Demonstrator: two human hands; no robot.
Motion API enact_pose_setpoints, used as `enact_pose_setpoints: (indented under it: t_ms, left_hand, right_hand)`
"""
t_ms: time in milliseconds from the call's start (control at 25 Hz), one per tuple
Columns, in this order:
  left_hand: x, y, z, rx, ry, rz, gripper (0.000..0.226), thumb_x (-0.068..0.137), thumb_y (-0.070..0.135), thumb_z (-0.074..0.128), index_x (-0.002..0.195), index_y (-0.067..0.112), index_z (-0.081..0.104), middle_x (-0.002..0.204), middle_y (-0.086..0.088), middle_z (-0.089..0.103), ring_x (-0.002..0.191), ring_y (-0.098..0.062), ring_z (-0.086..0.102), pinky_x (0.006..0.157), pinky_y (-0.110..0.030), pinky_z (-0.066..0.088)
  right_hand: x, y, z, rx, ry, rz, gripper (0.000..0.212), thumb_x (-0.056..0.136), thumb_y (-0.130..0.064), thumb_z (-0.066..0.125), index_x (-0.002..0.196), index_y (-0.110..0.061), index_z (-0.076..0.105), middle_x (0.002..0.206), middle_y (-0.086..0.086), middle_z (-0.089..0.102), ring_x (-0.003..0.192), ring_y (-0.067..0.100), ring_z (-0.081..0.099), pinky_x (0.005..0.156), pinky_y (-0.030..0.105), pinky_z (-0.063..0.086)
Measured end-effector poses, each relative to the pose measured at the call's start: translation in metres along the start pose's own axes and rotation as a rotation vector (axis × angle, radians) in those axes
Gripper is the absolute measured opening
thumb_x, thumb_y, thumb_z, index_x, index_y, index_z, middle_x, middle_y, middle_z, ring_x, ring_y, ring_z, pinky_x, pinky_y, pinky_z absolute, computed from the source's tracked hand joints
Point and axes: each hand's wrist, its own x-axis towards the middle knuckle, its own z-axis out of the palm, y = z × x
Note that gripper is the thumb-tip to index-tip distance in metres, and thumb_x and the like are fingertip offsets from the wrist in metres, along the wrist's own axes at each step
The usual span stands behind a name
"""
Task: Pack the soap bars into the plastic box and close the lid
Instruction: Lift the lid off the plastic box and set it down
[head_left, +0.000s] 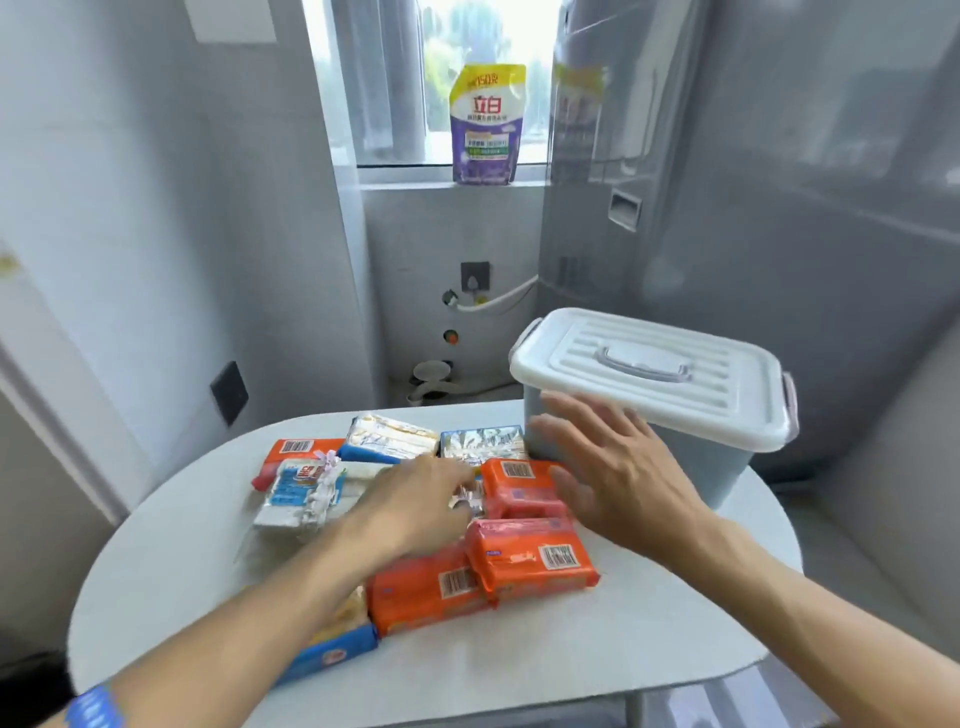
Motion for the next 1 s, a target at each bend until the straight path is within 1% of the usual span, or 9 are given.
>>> enact_pose_setpoints:
  t_ms: [80,200,320,400,480,640,720,840,1000]
  left_hand:
    - [0.027,0.013,-0.017,-0.121,0.243,-0.062,0.026,0.08,0.03,0.048,0.095,0.028,0.069,0.095,0.002,0.075,0.087,-0.026,0.066,0.072,-0.035,0.053]
    - [0.084,0.037,-0.043,-0.268,0.415,-0.106,0.02,0.081,0.025,0.048,0.092,0.026,0.065,0.091,0.001,0.073,0.086,-0.028,0.063,0.072,-0.036,0.051]
    - [0.141,0.053,-0.045,-0.384,0.273,-0.219,0.035,0.089,0.038,0.045,0.109,0.014,0.06,0.101,-0.002,0.063,0.091,-0.028,0.057,0.072,-0.035,0.043]
    - [0.171,0.059,-0.037,-0.527,0.155,-0.298,0.04,0.088,0.045,0.045,0.095,0.009,0.061,0.094,-0.008,0.062,0.083,-0.029,0.06,0.068,-0.033,0.047]
    - [0.189,0.057,-0.026,-0.622,0.199,-0.347,0.036,0.087,0.043,0.047,0.073,0.011,0.057,0.073,-0.005,0.06,0.064,-0.024,0.057,0.055,-0.029,0.05]
    - [0.197,0.034,-0.01,-1.044,0.257,-0.519,0.029,0.093,0.02,0.048,0.07,0.006,0.06,0.067,-0.01,0.061,0.058,-0.027,0.056,0.061,-0.038,0.058]
    - [0.191,0.029,-0.004,-1.201,0.215,-0.477,0.031,0.093,0.025,0.053,0.069,0.008,0.061,0.07,-0.01,0.063,0.061,-0.026,0.058,0.066,-0.039,0.06]
    - [0.195,0.039,-0.016,-1.166,0.217,-0.433,0.046,0.075,0.054,0.064,0.068,0.008,0.068,0.068,-0.004,0.067,0.061,-0.023,0.063,0.06,-0.034,0.057]
    - [0.198,0.048,-0.024,-1.024,0.256,-0.483,0.04,0.081,0.045,0.068,0.072,0.006,0.066,0.069,-0.007,0.066,0.061,-0.025,0.062,0.054,-0.037,0.058]
  right_hand:
    - [0.016,0.02,-0.013,-0.212,0.021,0.145,0.061,0.078,-0.029,0.064,0.136,-0.017,0.048,0.147,0.01,0.047,0.135,0.036,0.039,0.109,0.05,0.03]
    - [0.024,0.045,-0.015,-0.344,-0.201,0.474,0.066,0.085,-0.039,0.057,0.146,-0.024,0.034,0.148,0.004,0.043,0.132,0.04,0.037,0.106,0.052,0.031]
    - [0.012,0.053,-0.01,-0.41,-0.21,0.48,0.054,0.093,-0.041,0.049,0.143,-0.026,0.036,0.137,-0.001,0.051,0.114,0.038,0.05,0.088,0.049,0.043]
    - [0.005,0.056,-0.005,-0.404,-0.132,0.451,0.051,0.089,-0.037,0.061,0.136,-0.024,0.048,0.131,0.001,0.059,0.106,0.042,0.055,0.081,0.049,0.046]
    - [0.0,0.058,-0.003,-0.391,-0.045,0.452,0.05,0.082,-0.034,0.071,0.129,-0.023,0.058,0.127,0.002,0.065,0.101,0.044,0.059,0.078,0.05,0.045]
    - [-0.004,0.06,-0.001,-0.378,0.024,0.44,0.049,0.078,-0.035,0.076,0.123,-0.023,0.063,0.122,0.002,0.069,0.096,0.043,0.061,0.075,0.049,0.045]
    - [-0.003,0.06,0.0,-0.383,0.039,0.435,0.05,0.076,-0.036,0.077,0.122,-0.023,0.064,0.121,0.003,0.069,0.095,0.043,0.062,0.075,0.049,0.045]
    - [-0.003,0.061,0.003,-0.388,0.058,0.44,0.049,0.076,-0.035,0.077,0.121,-0.023,0.065,0.12,0.003,0.07,0.095,0.044,0.062,0.075,0.049,0.045]
    - [-0.003,0.058,0.003,-0.365,0.046,0.453,0.049,0.077,-0.036,0.076,0.123,-0.022,0.064,0.122,0.004,0.069,0.096,0.044,0.061,0.076,0.05,0.043]
